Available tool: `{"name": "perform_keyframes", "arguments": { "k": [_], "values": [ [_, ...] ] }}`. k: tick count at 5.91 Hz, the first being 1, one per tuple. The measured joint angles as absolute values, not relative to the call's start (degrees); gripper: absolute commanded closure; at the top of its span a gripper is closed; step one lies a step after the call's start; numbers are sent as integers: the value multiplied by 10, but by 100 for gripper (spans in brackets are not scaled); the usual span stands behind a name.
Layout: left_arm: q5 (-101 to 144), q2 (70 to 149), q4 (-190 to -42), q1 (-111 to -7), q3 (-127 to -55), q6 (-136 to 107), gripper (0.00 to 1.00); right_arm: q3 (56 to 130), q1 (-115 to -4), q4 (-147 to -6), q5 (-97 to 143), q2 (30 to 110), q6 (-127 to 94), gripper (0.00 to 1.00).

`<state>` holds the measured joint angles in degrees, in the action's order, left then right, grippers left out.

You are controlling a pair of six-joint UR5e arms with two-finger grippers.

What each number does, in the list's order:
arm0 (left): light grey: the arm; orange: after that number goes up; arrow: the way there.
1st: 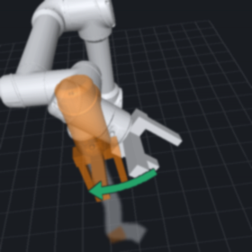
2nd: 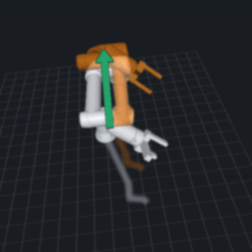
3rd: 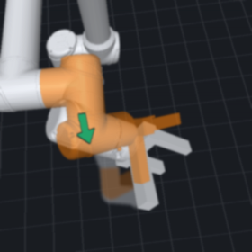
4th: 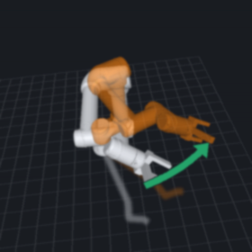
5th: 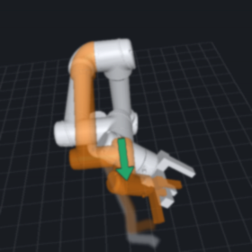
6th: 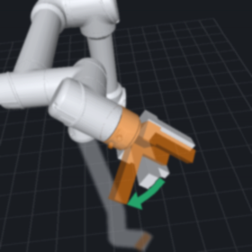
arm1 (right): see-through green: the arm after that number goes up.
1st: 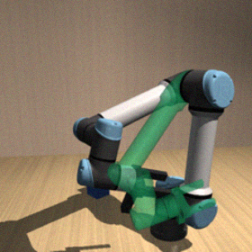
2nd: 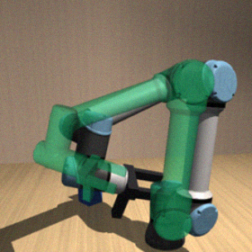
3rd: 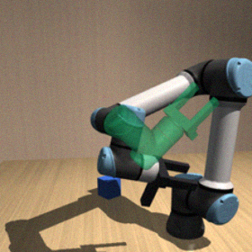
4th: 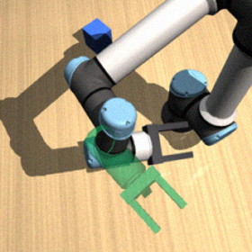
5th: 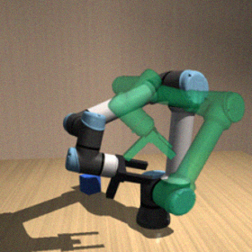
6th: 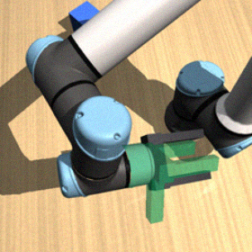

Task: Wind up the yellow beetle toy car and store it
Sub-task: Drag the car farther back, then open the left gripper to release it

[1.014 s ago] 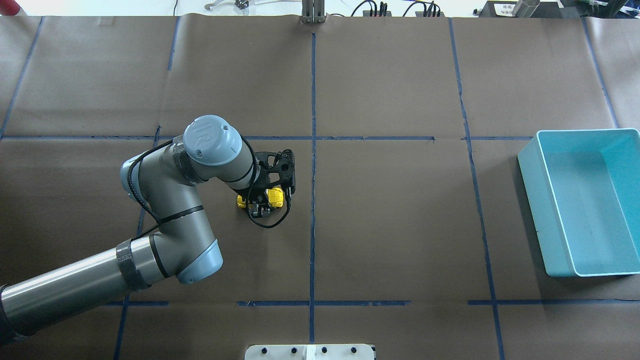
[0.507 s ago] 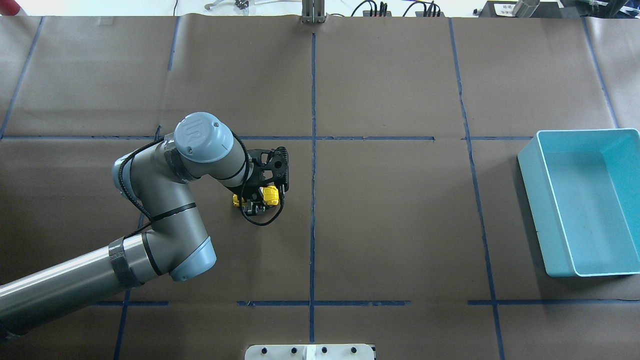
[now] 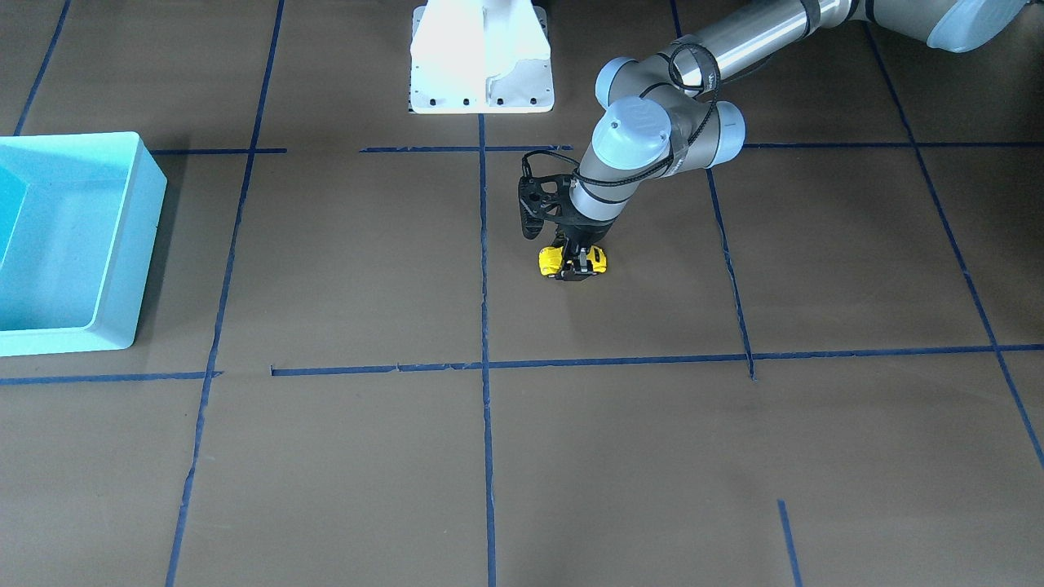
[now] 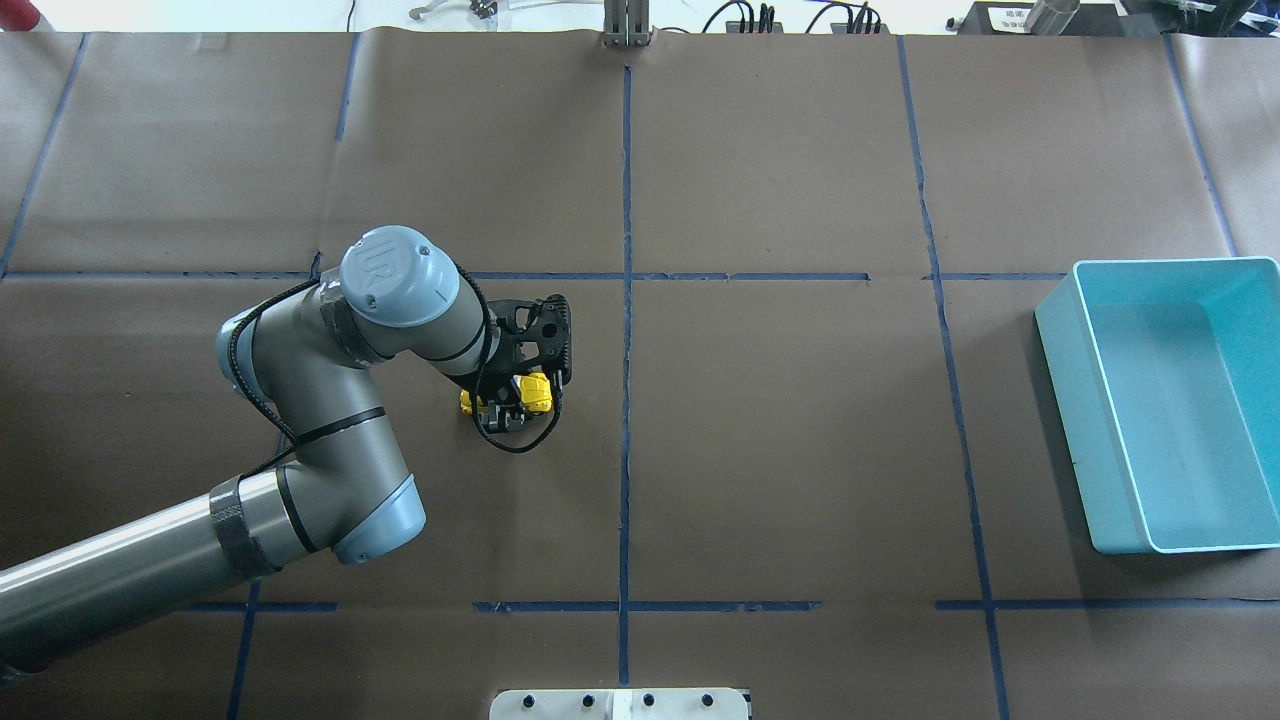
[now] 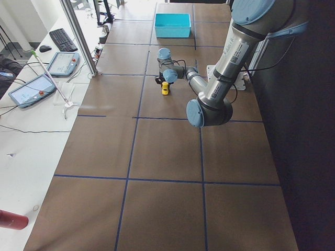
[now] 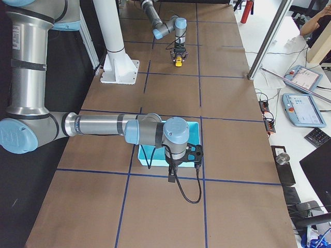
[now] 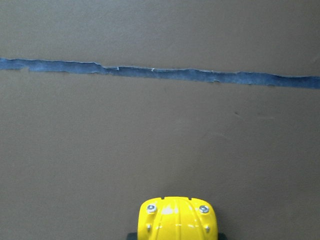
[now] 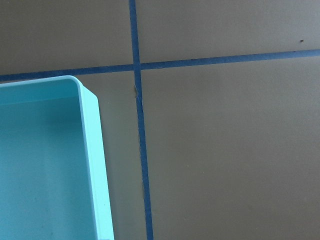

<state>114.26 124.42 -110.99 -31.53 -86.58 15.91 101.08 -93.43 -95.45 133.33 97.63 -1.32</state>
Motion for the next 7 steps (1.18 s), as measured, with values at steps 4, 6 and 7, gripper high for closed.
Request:
{"name": "perform_keyframes", "arguments": {
  "k": [4, 6, 7],
  "values": [
    [1141, 1236, -1117, -315, -873, 162, 1, 1011, -934, -954, 1335, 976, -13, 0],
    [1136, 1230, -1128, -312, -875, 163, 0, 1011, -934, -954, 1336, 976, -13, 0],
    [1136, 1229, -1129, -312, -875, 164, 0, 1011, -934, -954, 1336, 976, -13, 0]
  ]
}}
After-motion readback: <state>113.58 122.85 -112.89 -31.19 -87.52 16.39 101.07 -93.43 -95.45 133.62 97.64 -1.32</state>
